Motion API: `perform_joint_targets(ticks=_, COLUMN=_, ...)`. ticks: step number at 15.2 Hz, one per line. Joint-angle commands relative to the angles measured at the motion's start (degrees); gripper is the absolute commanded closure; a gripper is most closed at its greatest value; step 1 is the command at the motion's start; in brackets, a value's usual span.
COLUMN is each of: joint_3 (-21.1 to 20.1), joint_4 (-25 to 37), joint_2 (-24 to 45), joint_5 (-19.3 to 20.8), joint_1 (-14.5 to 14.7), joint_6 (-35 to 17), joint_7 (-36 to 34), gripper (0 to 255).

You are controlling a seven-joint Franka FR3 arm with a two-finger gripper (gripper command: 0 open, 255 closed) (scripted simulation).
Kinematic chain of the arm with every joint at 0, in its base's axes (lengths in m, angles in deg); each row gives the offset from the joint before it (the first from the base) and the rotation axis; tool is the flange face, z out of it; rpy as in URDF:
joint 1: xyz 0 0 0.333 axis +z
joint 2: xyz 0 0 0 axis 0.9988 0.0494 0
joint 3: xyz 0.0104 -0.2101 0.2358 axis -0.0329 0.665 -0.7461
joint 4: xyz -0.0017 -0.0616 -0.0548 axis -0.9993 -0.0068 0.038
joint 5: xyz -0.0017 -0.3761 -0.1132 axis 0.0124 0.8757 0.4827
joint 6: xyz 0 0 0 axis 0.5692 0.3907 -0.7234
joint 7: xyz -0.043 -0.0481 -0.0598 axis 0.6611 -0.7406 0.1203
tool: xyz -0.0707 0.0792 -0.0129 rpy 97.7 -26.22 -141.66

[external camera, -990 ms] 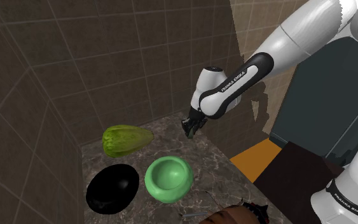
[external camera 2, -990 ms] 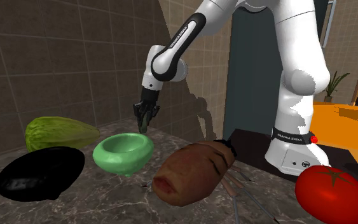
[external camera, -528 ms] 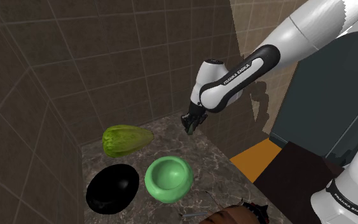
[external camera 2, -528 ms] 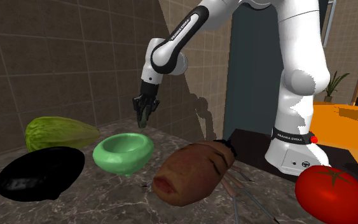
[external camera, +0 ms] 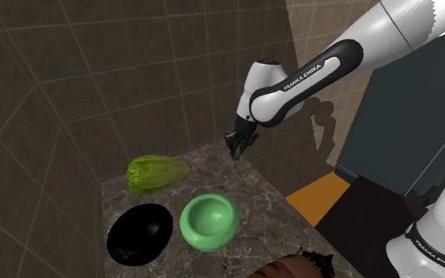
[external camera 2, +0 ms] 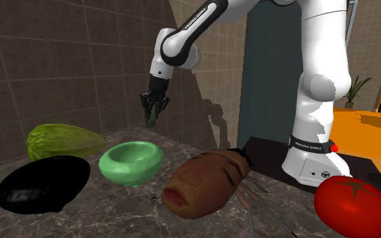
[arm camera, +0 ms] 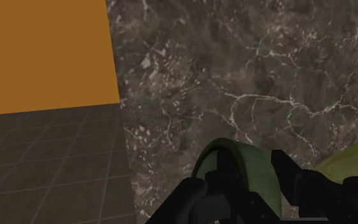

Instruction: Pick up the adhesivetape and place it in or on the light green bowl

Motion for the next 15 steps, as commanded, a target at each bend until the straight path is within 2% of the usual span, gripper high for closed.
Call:
perform_joint_targets(ticks=1, joint_3=0.05, joint_4=0.51, joint_2=-1.05, joint_5=0.08, joint_1=-0.06, joint_6=1.57, joint_7=-0.18, gripper=255)
perform_joint_targets(ticks=15, joint_3=0.29, joint_4=4.95, joint_2=-6.91, joint_5=0.66, joint_1=-0.32, joint_6=11.8, joint_7=-1.56, gripper=255)
